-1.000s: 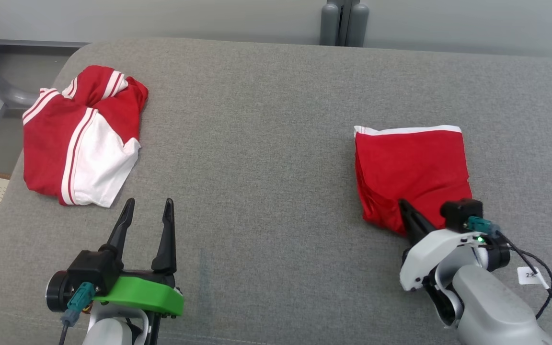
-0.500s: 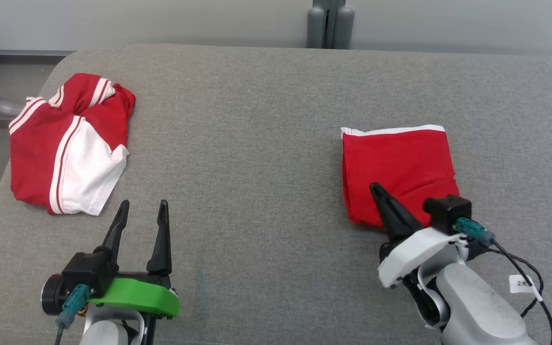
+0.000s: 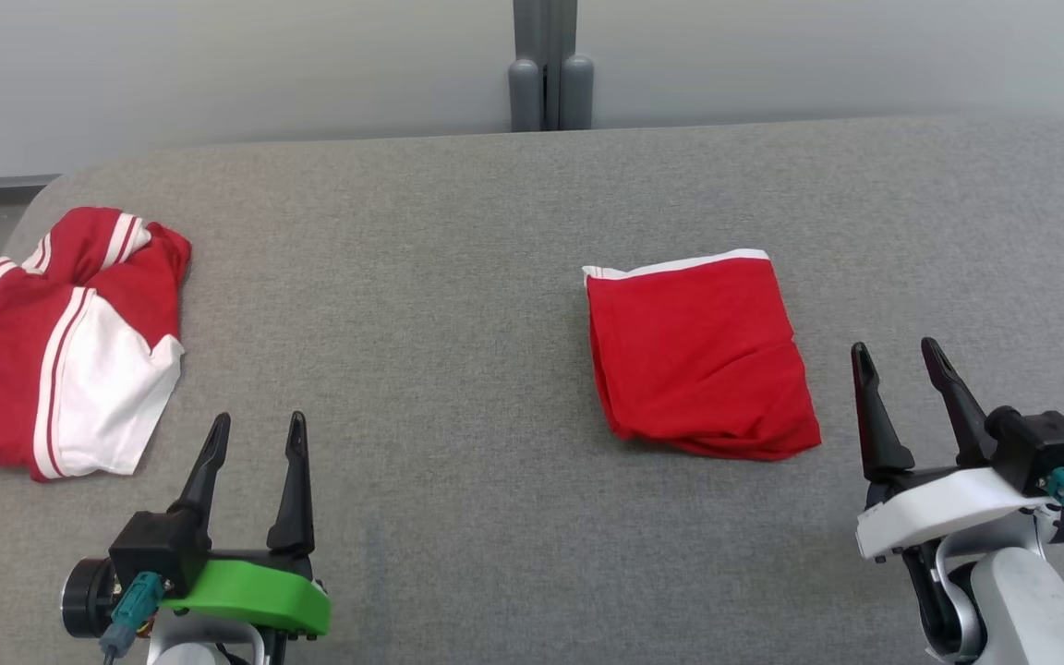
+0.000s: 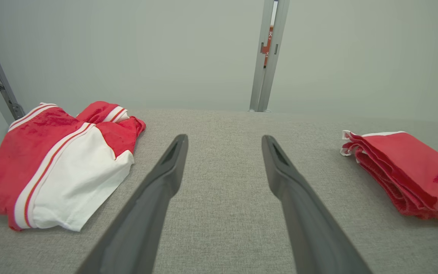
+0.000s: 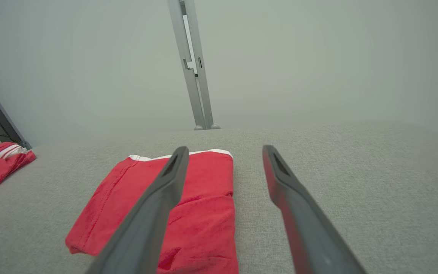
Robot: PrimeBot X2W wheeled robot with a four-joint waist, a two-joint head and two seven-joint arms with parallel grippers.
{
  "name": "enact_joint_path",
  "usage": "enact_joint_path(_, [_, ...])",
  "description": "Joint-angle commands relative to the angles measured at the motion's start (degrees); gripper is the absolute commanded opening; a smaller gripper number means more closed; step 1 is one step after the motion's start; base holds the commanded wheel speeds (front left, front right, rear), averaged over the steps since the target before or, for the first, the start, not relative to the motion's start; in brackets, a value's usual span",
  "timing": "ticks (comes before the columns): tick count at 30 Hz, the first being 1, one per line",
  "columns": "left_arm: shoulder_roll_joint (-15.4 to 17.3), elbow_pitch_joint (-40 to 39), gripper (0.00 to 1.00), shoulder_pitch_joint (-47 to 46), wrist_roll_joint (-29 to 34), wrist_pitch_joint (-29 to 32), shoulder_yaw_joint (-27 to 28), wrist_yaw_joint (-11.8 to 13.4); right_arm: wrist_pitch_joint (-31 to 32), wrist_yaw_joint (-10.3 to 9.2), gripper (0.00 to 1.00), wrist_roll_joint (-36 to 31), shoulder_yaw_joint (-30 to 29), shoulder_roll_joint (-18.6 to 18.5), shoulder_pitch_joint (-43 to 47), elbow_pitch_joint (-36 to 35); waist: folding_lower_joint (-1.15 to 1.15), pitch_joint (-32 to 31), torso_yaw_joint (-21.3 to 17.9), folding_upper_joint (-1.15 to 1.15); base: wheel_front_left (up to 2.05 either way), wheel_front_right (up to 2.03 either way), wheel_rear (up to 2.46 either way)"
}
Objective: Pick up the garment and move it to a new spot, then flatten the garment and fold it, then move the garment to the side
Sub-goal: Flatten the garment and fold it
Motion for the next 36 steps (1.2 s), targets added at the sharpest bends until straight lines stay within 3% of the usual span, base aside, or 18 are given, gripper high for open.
enact_joint_path(1, [0.16,-0.11,1.00,1.13,0.47,-0.19,0.37,-0.15,-0.18,0.01,1.00,-0.52,-0.63,0.39,1.48,-0.69,0.00,-1.15,-1.70,0.00,0.00,0.00,0.00])
enact_joint_path(16, [0.71,0.47,1.00,4.36,2.05,-0.19,2.38,0.03,-0.18,0.01,1.00,-4.28,-4.29,3.44,8.82,-5.79,0.00,-3.93,-3.52,0.00,0.00,0.00,0.00])
enact_joint_path(36, [0.65,-0.63,1.00,5.74,2.56,-0.19,4.42,0.79,-0.18,0.01,1.00,-5.63,-3.25,4.14,9.98,-5.96,0.00,-4.79,-2.62,0.00,0.00,0.00,0.00])
